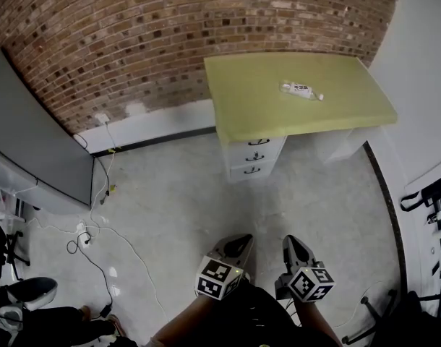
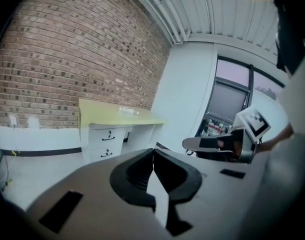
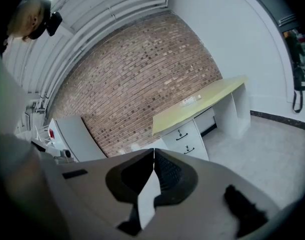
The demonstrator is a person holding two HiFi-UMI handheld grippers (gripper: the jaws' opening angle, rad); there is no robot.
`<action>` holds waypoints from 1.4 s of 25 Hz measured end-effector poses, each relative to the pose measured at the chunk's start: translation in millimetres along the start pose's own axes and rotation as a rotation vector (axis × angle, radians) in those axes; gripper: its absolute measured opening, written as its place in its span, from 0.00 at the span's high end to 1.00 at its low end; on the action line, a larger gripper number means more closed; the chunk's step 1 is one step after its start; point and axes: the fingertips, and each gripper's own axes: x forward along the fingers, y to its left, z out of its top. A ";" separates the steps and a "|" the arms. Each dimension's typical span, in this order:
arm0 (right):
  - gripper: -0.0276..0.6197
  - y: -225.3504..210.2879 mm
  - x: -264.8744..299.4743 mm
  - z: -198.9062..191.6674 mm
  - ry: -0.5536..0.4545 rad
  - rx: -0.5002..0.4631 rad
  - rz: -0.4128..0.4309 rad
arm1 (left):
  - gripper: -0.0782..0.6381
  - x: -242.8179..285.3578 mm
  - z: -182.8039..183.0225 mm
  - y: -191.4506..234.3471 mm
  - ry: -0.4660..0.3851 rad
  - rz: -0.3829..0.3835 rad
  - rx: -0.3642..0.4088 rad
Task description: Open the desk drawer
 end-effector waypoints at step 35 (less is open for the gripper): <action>0.94 -70.0 175.6 118.4 -0.031 0.070 -0.024 | 0.88 166.6 97.7 116.7 0.027 -0.044 0.006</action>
